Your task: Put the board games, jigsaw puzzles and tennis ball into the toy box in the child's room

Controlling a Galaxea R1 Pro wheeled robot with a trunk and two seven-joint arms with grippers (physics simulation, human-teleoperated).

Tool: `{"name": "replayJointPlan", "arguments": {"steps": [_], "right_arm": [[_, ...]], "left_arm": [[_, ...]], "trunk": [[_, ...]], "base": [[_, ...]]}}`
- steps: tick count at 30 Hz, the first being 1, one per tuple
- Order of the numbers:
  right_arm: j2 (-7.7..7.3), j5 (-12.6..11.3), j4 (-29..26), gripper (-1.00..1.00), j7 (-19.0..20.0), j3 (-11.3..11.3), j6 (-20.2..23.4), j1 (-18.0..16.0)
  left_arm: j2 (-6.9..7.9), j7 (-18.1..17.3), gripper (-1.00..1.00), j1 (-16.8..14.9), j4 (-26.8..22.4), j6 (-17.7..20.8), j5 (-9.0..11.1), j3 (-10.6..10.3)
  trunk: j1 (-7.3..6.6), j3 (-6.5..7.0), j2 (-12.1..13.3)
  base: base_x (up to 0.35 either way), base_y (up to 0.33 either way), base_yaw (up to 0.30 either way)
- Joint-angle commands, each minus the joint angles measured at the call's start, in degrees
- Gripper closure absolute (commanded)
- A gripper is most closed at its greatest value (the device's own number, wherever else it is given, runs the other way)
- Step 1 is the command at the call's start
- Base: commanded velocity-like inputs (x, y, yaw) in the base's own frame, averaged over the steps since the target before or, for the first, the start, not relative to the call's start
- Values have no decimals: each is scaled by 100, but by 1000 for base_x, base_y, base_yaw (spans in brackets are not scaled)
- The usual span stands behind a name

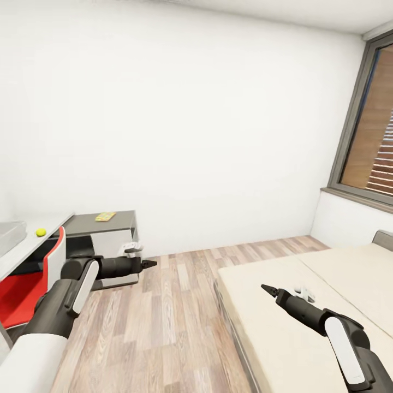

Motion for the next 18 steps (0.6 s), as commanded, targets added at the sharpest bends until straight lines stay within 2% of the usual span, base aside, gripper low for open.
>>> {"name": "replayJointPlan", "arguments": {"steps": [1, 9, 18], "right_arm": [[1, 20, -2, -100, 35, -12, 29, -1], [3, 20, -2, -100, 39, -11, 29, -1], [7, 20, -2, -100, 44, -11, 38, -1]], "left_arm": [[-3, -9, -100, -3, 1, 36, 11, 6], [-15, -7, -100, -3, 1, 37, 12, 6], [-42, -7, -100, -3, -5, 37, 10, 4]], "trunk": [[2, -3, -4], [2, -3, -4], [2, -3, -4]], "base": [[-29, -17, 124], [-39, -7, 92], [-112, -48, 256]]}}
